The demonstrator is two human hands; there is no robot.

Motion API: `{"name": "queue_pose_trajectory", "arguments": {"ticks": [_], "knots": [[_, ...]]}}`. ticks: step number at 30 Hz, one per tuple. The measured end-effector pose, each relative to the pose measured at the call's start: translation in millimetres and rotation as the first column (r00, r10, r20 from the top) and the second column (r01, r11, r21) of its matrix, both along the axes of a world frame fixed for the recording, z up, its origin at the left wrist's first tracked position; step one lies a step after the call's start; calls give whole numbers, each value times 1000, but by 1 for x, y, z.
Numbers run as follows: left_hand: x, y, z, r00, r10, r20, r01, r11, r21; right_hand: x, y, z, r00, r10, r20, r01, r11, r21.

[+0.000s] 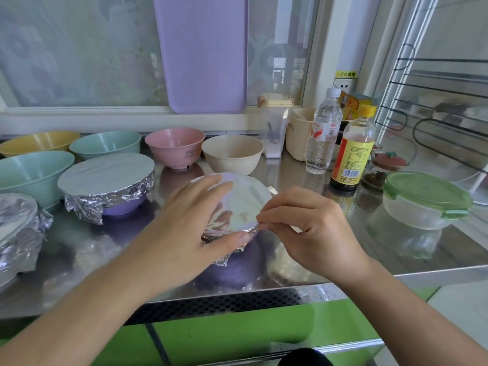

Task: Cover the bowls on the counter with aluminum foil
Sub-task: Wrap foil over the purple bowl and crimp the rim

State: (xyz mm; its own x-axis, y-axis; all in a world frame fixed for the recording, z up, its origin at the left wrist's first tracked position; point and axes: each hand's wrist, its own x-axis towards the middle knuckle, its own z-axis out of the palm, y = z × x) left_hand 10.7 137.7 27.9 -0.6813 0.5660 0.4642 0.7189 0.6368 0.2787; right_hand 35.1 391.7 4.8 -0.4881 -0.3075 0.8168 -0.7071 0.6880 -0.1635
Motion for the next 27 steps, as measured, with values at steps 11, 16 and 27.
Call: {"name": "queue_pose_trajectory", "arguments": {"ticks": [11, 16, 27], "knots": [[24, -7, -21, 977, -26, -214, 90, 950, 298, 2, -16, 1, 999, 40, 14, -40, 999, -4], [21, -16, -22, 970, 14, -243, 57, 957, 283, 0, -21, 3, 1000, 16, 1, -16, 999, 48], [6, -29, -22, 944, 47, -328, 31, 973, 228, -1, -21, 9, 999, -37, -17, 39, 994, 99]]}}
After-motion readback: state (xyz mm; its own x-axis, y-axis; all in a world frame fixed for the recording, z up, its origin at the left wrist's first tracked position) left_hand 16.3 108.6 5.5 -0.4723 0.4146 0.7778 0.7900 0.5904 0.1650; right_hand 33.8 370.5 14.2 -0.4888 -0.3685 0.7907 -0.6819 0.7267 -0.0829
